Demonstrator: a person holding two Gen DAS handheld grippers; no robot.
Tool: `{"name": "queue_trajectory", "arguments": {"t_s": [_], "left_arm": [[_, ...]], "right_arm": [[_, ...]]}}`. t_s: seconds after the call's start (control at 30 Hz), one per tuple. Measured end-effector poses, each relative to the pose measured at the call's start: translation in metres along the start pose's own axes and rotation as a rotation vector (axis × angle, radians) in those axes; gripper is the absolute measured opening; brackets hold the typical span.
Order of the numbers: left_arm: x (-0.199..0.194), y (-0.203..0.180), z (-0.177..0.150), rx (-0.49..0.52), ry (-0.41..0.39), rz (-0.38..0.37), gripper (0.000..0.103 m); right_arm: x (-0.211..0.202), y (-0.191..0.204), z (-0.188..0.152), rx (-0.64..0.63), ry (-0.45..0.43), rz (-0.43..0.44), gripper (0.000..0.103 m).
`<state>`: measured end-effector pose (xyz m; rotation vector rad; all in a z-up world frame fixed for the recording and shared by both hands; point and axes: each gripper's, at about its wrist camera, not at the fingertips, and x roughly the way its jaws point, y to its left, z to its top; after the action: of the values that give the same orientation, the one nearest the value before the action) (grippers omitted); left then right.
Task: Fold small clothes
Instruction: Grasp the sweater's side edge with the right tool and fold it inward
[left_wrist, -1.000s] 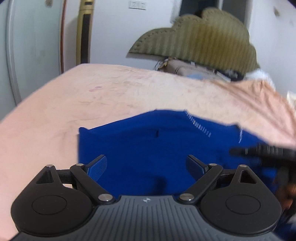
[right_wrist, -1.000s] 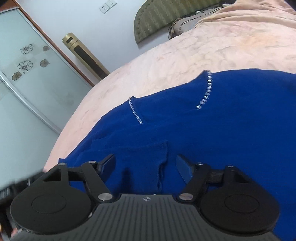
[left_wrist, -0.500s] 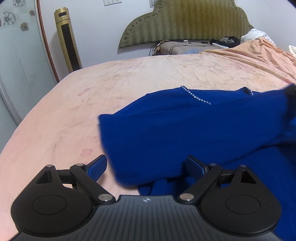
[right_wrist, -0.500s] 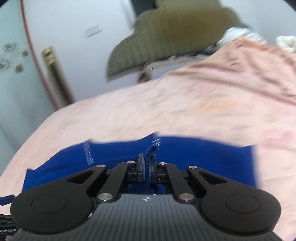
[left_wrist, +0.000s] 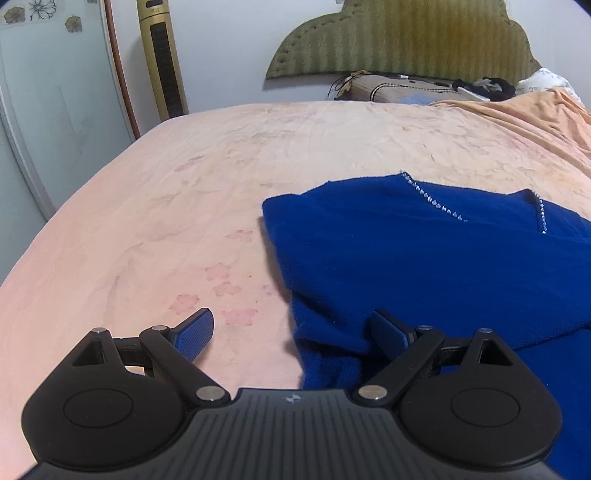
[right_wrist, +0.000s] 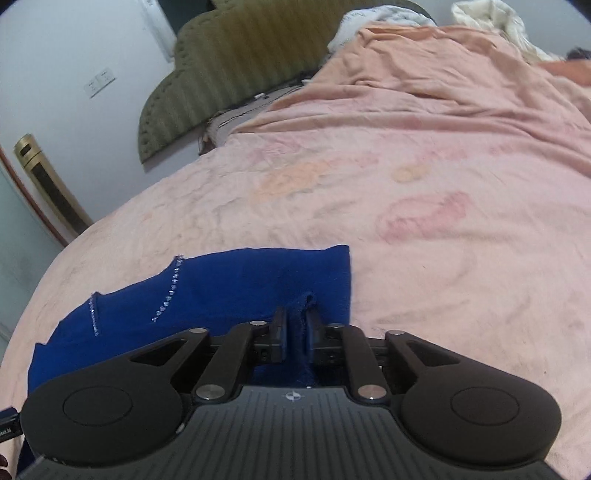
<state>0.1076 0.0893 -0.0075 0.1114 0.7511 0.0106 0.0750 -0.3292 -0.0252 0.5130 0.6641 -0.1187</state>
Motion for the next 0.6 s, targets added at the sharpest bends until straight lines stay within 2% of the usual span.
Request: {"name": "queue_trajectory", "arguments": {"t_s": [0.03, 0.07, 0.1, 0.13, 0.17, 0.23, 0.27, 0.3, 0.43, 0.47, 0.5, 0.53, 0.6], "left_arm": [[0.000, 0.000, 0.000, 0.004, -0.004, 0.002, 0.093], [-0.001, 0.000, 0.000, 0.009, -0.008, 0.010, 0.093], [-0.002, 0.000, -0.001, 0.012, -0.010, 0.016, 0.093], [-0.002, 0.000, -0.001, 0.012, -0.013, 0.019, 0.093], [-0.002, 0.002, -0.002, 0.008, -0.014, 0.022, 0.093], [-0.002, 0.007, -0.004, -0.005, -0.009, 0.025, 0.093], [-0.001, 0.010, -0.005, -0.009, -0.003, 0.030, 0.093], [0.000, 0.013, -0.006, -0.011, 0.003, 0.042, 0.093], [0.001, 0.025, -0.012, -0.023, 0.016, 0.074, 0.093], [0.000, 0.028, -0.012, -0.035, 0.019, 0.069, 0.093], [-0.002, 0.029, -0.012, -0.045, 0.018, 0.069, 0.093], [-0.005, 0.030, -0.011, -0.051, 0.011, 0.072, 0.093], [-0.013, 0.029, -0.012, -0.043, -0.013, 0.082, 0.093]], "right_arm": [[-0.005, -0.003, -0.003, 0.018, 0.006, 0.045, 0.029], [-0.004, -0.005, -0.004, 0.041, 0.023, 0.098, 0.048], [-0.001, -0.007, -0.004, 0.056, 0.051, 0.149, 0.054], [0.000, -0.004, -0.006, 0.051, 0.068, 0.168, 0.054], [0.000, -0.001, -0.008, 0.030, 0.073, 0.156, 0.046], [0.000, 0.006, -0.010, -0.022, 0.070, 0.108, 0.027], [0.000, 0.008, -0.010, -0.037, 0.069, 0.083, 0.012], [0.000, 0.008, -0.009, -0.040, 0.063, 0.066, 0.009], [-0.015, 0.002, -0.006, -0.025, 0.014, 0.062, 0.007], [-0.016, 0.001, -0.005, -0.035, 0.012, 0.048, 0.009], [-0.014, 0.001, -0.006, -0.046, 0.019, 0.024, 0.019], [-0.013, 0.000, -0.007, -0.056, 0.031, -0.005, 0.023], [-0.020, 0.003, -0.010, -0.082, -0.008, -0.064, 0.025]]}}
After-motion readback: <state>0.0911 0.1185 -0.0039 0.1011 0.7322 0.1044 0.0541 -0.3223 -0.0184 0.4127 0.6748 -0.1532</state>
